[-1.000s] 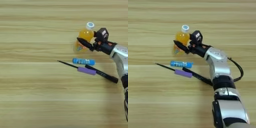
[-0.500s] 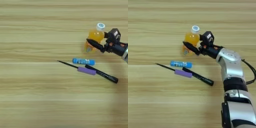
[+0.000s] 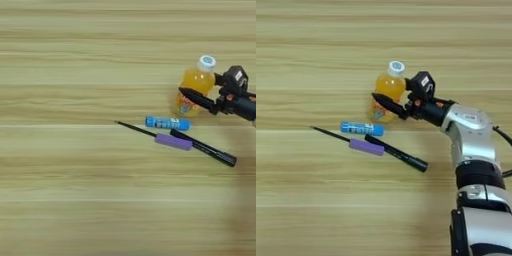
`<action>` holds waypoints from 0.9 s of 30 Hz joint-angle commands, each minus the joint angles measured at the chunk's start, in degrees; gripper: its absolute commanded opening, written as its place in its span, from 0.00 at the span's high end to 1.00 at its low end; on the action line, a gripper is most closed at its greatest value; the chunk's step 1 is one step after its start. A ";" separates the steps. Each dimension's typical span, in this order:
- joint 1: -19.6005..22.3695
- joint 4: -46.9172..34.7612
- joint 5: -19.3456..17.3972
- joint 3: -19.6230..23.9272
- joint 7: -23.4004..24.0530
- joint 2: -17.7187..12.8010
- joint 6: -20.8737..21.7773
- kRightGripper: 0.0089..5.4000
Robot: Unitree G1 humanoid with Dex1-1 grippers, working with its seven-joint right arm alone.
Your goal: Move the objects on the table
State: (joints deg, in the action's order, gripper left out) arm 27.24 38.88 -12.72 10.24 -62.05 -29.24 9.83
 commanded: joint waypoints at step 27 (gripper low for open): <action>4.52 5.01 1.12 0.77 0.64 -3.44 7.28 0.35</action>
State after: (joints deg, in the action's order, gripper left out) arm 27.09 45.92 -11.29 10.53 -62.90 -29.92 15.66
